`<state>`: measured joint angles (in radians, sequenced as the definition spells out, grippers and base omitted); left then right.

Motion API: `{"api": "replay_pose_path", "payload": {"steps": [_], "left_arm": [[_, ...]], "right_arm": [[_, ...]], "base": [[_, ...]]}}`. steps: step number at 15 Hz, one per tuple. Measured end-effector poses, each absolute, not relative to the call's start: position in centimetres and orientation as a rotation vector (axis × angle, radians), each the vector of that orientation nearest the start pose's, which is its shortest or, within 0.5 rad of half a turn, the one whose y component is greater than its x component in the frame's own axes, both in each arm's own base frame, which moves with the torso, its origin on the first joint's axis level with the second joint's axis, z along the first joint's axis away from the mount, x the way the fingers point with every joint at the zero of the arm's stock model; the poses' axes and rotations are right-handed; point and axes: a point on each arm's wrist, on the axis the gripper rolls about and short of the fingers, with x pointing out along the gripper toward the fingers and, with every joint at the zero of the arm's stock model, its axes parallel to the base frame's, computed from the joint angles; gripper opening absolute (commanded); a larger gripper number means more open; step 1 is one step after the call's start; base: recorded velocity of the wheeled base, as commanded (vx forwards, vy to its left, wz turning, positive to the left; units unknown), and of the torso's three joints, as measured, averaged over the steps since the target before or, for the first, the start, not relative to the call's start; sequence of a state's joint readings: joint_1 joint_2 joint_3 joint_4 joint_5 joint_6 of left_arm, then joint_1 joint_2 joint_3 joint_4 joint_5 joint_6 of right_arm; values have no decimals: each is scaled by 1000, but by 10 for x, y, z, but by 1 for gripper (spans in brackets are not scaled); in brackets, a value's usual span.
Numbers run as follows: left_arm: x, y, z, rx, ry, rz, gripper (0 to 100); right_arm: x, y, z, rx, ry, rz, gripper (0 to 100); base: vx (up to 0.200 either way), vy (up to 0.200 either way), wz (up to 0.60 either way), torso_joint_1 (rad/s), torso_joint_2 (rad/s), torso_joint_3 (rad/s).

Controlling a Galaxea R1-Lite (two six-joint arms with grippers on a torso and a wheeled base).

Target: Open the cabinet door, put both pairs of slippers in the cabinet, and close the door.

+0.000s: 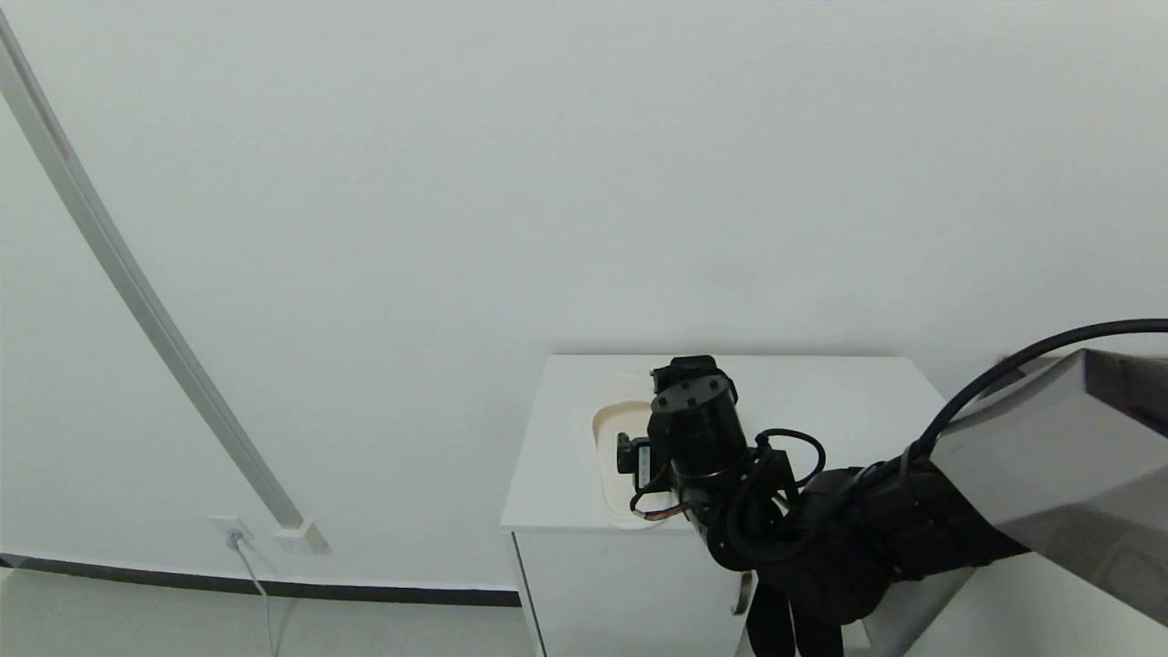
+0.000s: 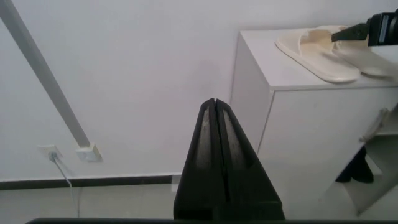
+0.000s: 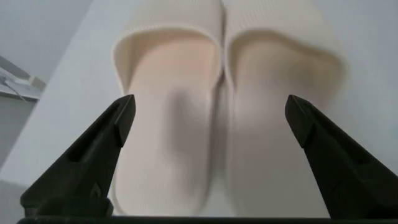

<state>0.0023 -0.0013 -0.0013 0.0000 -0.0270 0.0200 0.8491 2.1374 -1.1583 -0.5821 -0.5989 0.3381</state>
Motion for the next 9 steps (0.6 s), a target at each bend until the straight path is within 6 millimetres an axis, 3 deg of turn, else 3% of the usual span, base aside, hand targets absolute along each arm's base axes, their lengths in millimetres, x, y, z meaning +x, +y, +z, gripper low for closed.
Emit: {"api": "replay_pose_path", "payload": {"steps": [5, 9], "left_arm": [[-23, -1, 76, 20, -2, -22, 0], [-23, -1, 76, 20, -2, -24, 0]], "right_arm": [[289, 307, 96, 58, 346, 189, 100], [312, 309, 87, 66, 311, 162, 100]], "base": [[0, 0, 0, 0, 0, 0], [0, 0, 0, 0, 0, 0]]}}
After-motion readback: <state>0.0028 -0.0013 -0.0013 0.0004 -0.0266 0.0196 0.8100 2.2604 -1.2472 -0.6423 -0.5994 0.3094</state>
